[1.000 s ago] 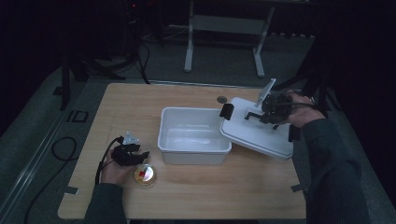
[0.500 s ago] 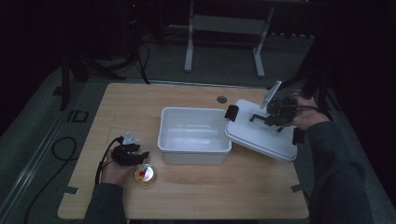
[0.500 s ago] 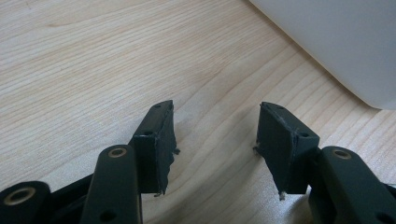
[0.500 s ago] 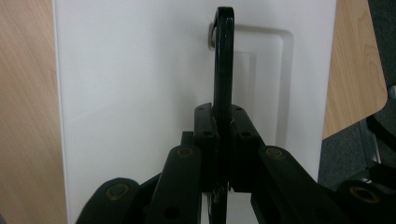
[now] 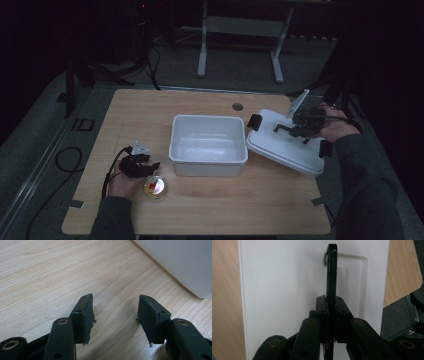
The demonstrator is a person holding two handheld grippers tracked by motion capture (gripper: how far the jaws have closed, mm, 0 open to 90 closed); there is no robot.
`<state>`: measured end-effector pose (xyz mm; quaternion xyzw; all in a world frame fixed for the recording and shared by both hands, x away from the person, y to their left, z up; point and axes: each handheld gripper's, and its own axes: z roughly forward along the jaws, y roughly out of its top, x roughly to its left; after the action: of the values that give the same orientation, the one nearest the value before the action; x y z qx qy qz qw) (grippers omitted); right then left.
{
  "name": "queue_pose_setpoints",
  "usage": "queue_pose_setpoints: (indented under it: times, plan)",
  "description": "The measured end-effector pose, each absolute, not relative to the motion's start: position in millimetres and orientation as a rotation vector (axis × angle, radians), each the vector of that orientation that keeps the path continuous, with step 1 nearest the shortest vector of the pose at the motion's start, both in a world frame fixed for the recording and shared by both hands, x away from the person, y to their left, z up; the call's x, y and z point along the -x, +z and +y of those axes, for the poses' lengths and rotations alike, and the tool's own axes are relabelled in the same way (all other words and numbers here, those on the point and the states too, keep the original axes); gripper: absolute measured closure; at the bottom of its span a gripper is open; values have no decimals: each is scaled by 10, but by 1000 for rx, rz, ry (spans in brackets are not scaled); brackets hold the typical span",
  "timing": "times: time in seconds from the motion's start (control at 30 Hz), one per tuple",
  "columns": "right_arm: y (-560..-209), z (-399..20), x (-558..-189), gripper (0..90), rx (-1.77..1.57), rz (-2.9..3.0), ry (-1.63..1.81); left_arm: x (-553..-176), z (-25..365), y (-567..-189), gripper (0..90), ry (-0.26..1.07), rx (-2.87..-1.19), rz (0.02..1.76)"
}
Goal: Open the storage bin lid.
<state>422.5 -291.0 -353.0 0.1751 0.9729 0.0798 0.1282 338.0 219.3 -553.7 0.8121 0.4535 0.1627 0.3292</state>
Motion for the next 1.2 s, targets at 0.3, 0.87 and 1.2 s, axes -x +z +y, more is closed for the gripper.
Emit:
queue_pose_setpoints:
  times: [0.3, 0.87, 1.2]
  plan:
    - [-3587, -3016, -4210, 843, -535, 2829, 236, -3380, 2195, -5538, 469, 424, -2122, 1188]
    - [-3779, -3084, -4214, 843, -572, 2836, 211, -3382, 2194, -5540, 469, 424, -2119, 1188]
    - [-3968, -3063, -4238, 843, -576, 2844, 198, -3382, 2195, -5539, 470, 423, -2122, 1186]
